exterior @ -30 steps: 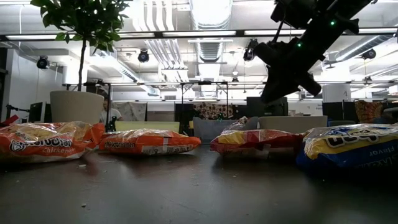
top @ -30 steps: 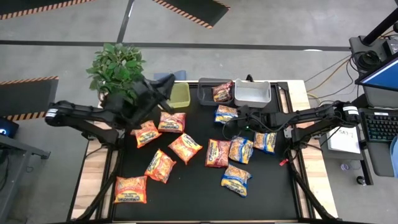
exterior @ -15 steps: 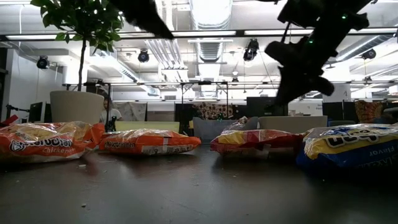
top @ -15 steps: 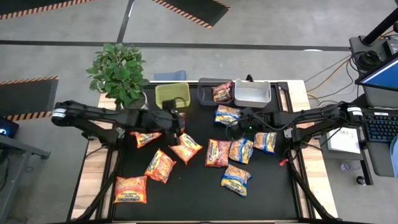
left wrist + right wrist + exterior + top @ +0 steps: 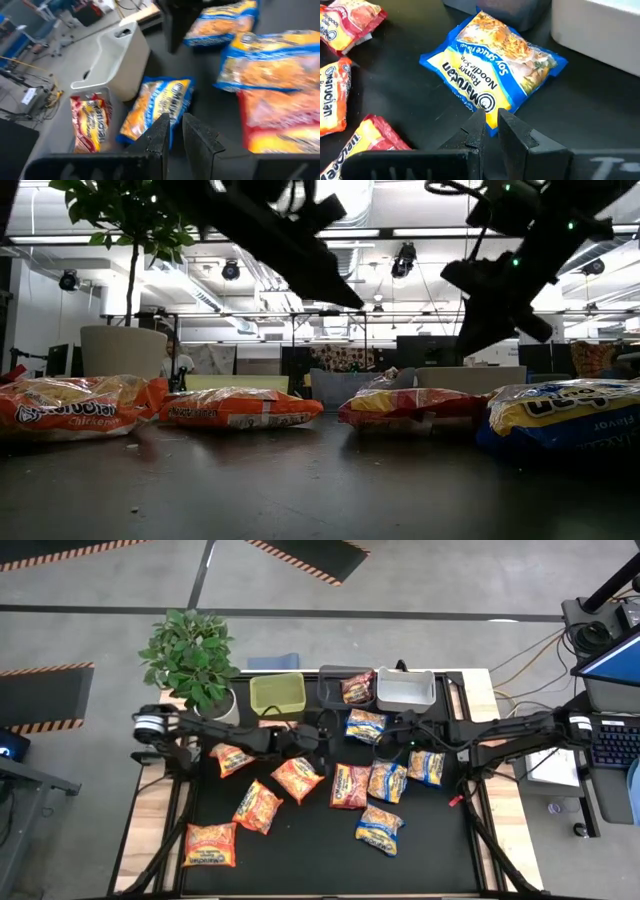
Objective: Sort Maruchan noodles
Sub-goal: Put the blue noodle pack into the white bin
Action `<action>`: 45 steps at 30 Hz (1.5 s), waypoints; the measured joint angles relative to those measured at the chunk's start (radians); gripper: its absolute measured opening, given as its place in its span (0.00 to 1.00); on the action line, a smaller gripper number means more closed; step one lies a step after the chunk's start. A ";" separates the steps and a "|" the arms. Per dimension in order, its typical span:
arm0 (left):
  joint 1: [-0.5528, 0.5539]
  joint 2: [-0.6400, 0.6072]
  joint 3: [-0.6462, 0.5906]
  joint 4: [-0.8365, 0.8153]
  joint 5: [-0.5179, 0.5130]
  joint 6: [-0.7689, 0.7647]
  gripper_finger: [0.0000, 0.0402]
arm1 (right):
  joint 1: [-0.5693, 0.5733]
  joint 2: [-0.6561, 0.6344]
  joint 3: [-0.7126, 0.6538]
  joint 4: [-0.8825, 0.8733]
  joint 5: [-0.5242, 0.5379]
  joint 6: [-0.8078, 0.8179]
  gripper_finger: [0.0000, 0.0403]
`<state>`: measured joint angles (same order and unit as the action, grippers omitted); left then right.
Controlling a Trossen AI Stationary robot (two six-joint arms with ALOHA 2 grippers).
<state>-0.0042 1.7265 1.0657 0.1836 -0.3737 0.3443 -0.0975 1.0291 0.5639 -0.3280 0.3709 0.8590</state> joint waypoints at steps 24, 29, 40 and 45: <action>0.167 0.196 0.002 0.183 0.202 0.073 0.09 | -0.165 0.000 -0.033 0.125 -0.056 0.077 0.20; 0.167 0.227 0.002 0.216 0.203 0.071 0.09 | -0.165 0.008 -0.033 0.126 -0.104 0.092 0.40; 0.177 0.339 0.002 0.436 0.202 0.040 0.09 | -0.273 0.014 -0.101 0.125 -0.144 0.127 0.71; 0.204 0.377 0.002 0.427 0.200 0.007 0.09 | -0.291 0.015 -0.121 0.164 -0.144 0.110 0.72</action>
<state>0.1997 2.1039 1.0672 0.6109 -0.1738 0.3516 -0.3882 1.0438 0.4424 -0.1638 0.2272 0.9693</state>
